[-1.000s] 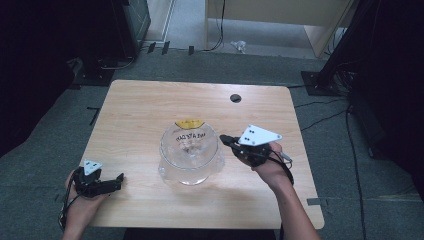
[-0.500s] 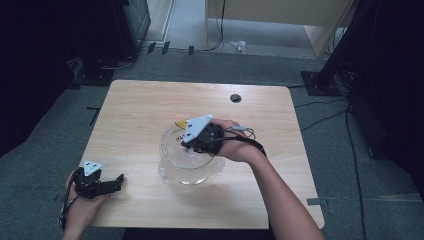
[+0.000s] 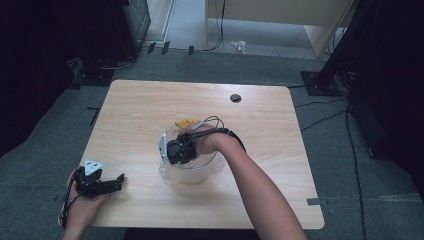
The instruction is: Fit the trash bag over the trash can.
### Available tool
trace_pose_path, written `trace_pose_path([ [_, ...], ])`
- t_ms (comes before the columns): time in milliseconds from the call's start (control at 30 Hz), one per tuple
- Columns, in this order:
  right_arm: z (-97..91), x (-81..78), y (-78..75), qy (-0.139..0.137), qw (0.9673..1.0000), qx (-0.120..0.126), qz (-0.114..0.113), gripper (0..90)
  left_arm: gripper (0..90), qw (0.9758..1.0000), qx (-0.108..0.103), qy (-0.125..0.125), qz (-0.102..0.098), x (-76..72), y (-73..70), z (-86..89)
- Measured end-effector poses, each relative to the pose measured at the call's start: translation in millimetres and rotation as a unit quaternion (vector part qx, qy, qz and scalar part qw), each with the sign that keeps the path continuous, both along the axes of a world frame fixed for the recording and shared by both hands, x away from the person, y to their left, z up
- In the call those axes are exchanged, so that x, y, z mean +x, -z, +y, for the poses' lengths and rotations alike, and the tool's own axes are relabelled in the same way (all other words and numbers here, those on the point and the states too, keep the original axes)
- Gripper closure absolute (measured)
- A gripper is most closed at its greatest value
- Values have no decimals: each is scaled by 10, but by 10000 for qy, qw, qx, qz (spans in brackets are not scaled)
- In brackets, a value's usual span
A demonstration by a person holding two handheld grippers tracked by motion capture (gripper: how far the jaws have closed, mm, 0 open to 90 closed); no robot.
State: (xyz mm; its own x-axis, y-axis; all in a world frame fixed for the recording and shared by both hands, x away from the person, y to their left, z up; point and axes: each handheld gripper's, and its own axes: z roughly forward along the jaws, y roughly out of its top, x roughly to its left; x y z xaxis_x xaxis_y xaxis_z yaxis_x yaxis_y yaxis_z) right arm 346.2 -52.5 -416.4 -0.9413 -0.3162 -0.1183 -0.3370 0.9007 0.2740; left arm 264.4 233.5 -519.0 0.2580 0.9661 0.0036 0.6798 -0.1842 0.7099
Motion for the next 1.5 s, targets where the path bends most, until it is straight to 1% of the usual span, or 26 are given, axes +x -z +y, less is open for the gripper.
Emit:
trace_pose_path([
  [67,49,53,92,8,9998,-42,194,900,0,10000,2,-1,4,-1,0,0],
  [100,61,74,125,19,9994,1,341,900,0,10000,-1,-1,-1,0,1,-1],
  [133,74,102,152,86,9982,96,592,900,0,10000,2,-2,0,0,0,-1],
  [167,84,131,174,99,9973,172,710,900,0,10000,2,-2,2,0,0,-1],
  [233,99,157,240,74,9966,122,807,900,0,10000,0,0,2,0,0,-2],
  [300,114,184,310,83,9955,26,942,879,0,10000,0,11,0,3,0,-3],
  [333,119,201,322,80,9947,8,1027,873,0,10000,-1,15,4,4,0,-5],
  [433,125,238,335,57,9944,76,1051,865,0,10000,3,22,11,8,-1,-12],
  [567,128,259,343,11,9954,153,947,862,0,10000,2,25,11,8,-1,-13],
  [600,128,262,341,50,9954,144,947,857,0,10000,0,23,10,9,-1,-13],
  [667,134,260,323,256,9945,70,1008,848,0,10000,0,24,12,9,-1,-13],
  [700,135,253,296,277,9950,91,950,851,0,10000,0,25,12,9,-1,-13],
  [767,131,243,208,250,9956,160,884,876,0,10000,-1,25,11,9,-1,-13],
  [900,98,213,-25,315,9959,270,809,875,0,10000,-3,25,10,9,-1,-13],
  [967,62,169,-151,229,9963,342,756,875,0,10000,-1,27,16,8,-2,-13],
  [1000,37,139,-211,172,9969,320,693,875,0,10000,-1,27,16,8,-2,-13],
  [1067,-19,72,-317,95,9985,218,495,893,0,10000,-3,24,13,9,-1,-13],
  [1133,-89,-25,-391,-37,9996,10,271,900,0,10000,-1,26,14,8,-1,-13],
  [1200,-170,-137,-433,-384,9989,-226,168,900,0,10000,3,32,15,8,-2,-12],
  [1267,-253,-216,-474,-518,9978,-376,147,900,0,10000,3,30,19,8,-2,-12],
  [1333,-329,-259,-515,-512,9978,-408,141,900,0,10000,3,33,19,8,-2,-12],
  [1400,-386,-269,-519,-422,9980,-431,209,900,0,10000,2,40,18,10,-2,-13],
  [1433,-412,-263,-505,-365,9979,-490,225,900,0,10000,1,41,17,11,-2,-13],
  [1500,-455,-242,-463,-254,9969,-714,226,900,0,10000,1,40,16,10,-2,-13],
])
